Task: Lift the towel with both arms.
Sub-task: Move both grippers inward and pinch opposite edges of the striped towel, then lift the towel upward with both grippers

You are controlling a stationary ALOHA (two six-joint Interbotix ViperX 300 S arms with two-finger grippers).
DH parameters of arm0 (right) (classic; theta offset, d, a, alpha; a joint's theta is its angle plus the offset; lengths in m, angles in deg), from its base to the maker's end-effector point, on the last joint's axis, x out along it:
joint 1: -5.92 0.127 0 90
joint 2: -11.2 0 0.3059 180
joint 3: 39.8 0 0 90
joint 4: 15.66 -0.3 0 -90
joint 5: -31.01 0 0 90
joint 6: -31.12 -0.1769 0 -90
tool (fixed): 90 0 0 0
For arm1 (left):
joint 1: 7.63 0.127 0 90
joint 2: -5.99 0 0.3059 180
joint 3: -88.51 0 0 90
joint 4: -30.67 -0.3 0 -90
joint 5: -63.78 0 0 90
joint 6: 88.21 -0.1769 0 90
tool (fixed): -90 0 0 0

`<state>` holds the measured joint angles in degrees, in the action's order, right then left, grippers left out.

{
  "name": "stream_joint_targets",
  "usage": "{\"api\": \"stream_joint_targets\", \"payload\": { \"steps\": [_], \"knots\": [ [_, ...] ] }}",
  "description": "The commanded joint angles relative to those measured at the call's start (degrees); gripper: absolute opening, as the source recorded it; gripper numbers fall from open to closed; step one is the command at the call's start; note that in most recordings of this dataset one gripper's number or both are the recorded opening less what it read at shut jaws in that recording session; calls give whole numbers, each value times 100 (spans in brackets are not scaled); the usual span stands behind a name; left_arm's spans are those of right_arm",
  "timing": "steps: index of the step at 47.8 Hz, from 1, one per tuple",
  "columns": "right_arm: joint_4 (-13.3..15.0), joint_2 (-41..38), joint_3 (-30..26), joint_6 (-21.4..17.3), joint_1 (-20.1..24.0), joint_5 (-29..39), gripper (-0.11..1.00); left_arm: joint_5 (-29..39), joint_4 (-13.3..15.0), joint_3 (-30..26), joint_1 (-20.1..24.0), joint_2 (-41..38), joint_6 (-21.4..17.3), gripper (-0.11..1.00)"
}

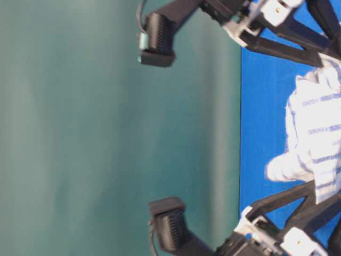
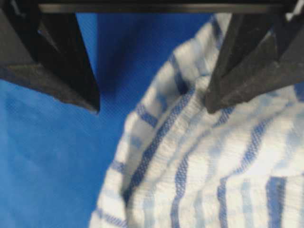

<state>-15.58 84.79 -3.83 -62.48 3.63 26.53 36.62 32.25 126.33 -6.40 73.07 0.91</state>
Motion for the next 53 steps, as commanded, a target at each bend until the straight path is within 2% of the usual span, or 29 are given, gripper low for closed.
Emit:
{"api": "stream_joint_targets", "payload": {
  "steps": [1, 6, 10, 14, 20, 23, 31, 38, 53],
  "knots": [
    [0, -44, -141, 9, -35, -62, 60, -44, 9, -141, 9, -18, 26, 87],
    [0, -123, -167, 9, -97, -62, 60, -9, 9, -176, 88, -44, 53, 83],
    [0, -123, -167, 9, -149, -70, 58, 53, 9, -176, 185, -44, 88, 73],
    [0, -123, -176, 9, -211, -62, 47, 176, 9, -185, 246, -35, 79, 51],
    [0, -79, -167, 9, -229, -62, 14, 334, 9, -185, 255, 0, 44, 14],
    [0, -44, -167, 9, -229, -44, 11, 404, 9, -193, 255, 62, 62, 4],
    [0, 272, -185, -26, -229, 35, 11, 650, 9, -211, 255, 457, 114, 3],
    [-18, 861, -290, -26, -246, 334, 11, 1072, 9, -246, 255, 1151, 158, 3],
    [0, 2268, -932, -26, -360, 1644, 11, 2672, 9, -668, 264, 2725, 211, 3]
  ]
}}
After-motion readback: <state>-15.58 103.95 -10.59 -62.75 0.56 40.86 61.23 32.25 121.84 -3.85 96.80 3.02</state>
